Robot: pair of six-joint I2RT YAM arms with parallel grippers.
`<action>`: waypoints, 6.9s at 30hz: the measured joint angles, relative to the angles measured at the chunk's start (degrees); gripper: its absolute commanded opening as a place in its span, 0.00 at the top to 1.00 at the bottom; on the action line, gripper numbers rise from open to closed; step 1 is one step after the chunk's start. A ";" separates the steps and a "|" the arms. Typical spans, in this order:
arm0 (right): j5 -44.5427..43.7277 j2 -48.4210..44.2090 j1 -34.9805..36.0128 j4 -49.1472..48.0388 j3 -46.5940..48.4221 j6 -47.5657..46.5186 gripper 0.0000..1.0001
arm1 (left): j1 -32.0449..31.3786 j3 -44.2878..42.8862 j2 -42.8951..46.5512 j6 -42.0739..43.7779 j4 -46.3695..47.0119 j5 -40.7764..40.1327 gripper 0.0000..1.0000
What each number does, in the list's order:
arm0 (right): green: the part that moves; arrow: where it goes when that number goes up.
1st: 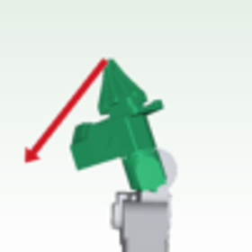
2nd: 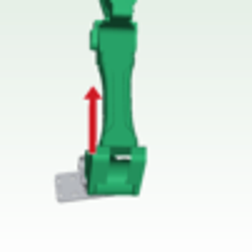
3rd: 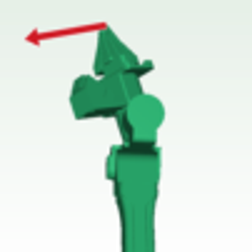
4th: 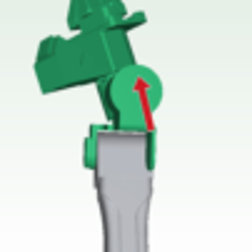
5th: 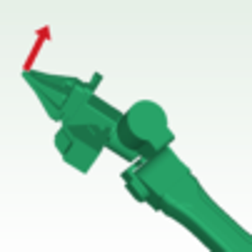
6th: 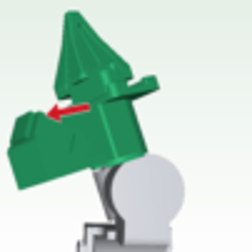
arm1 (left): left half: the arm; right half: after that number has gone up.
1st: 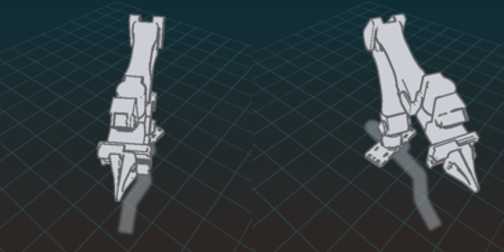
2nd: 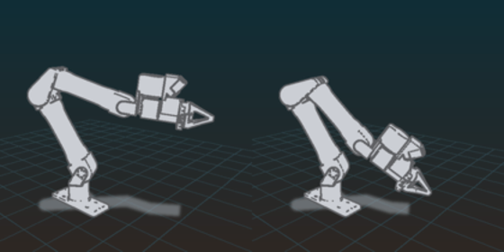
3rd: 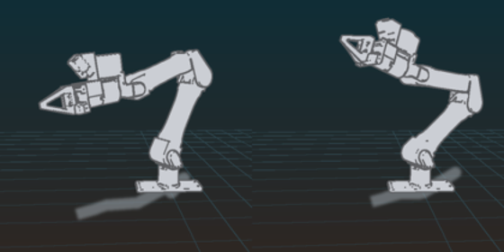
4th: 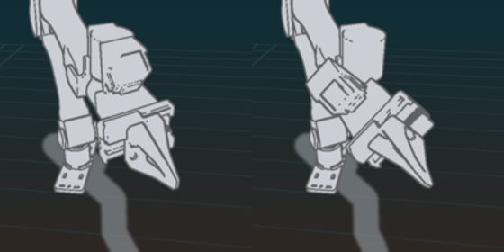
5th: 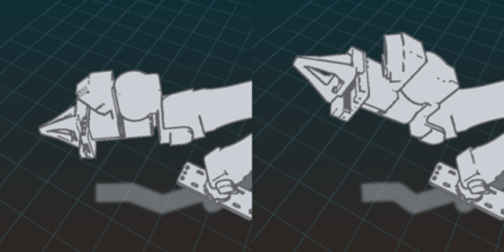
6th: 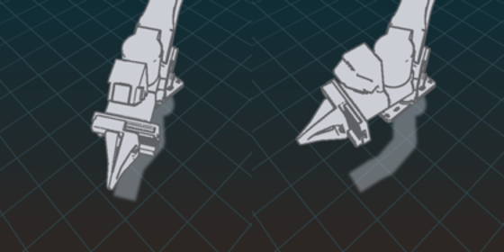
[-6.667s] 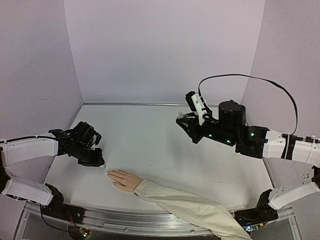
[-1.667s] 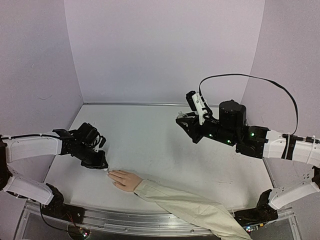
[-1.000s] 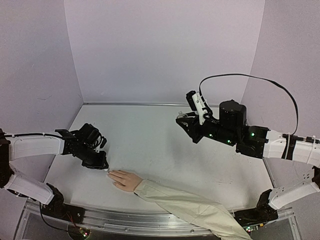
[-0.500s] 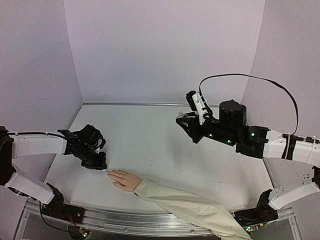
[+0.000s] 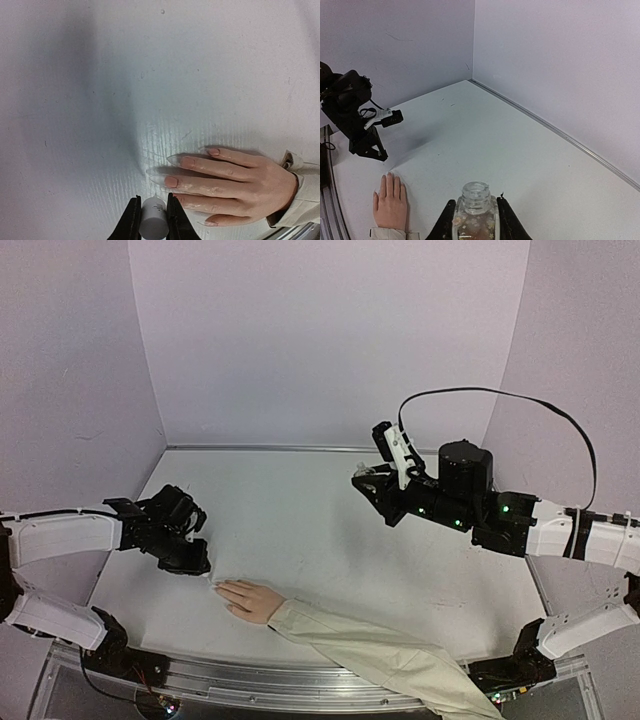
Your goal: Paint the nails
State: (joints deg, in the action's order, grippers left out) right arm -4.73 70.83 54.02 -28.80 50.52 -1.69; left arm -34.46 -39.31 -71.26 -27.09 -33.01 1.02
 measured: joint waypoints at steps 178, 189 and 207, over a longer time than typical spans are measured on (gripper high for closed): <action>24.61 8.59 1.64 -15.04 -1.81 -0.94 1.00 | -18.67 -31.82 -1.38 -1.31 16.59 21.42 1.00; 24.63 8.59 1.64 -15.21 -1.81 -0.96 1.00 | -19.04 -31.93 -2.34 -1.29 16.55 21.46 1.00; 25.03 9.03 1.64 -15.63 -1.49 -0.94 1.00 | -20.04 -33.14 -3.54 0.04 15.02 21.09 1.00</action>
State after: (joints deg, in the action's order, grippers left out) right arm 20.29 79.85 55.66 -44.42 49.04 -2.63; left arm -54.50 -72.44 -74.81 -27.05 -18.00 22.11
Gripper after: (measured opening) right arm 0.231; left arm 0.147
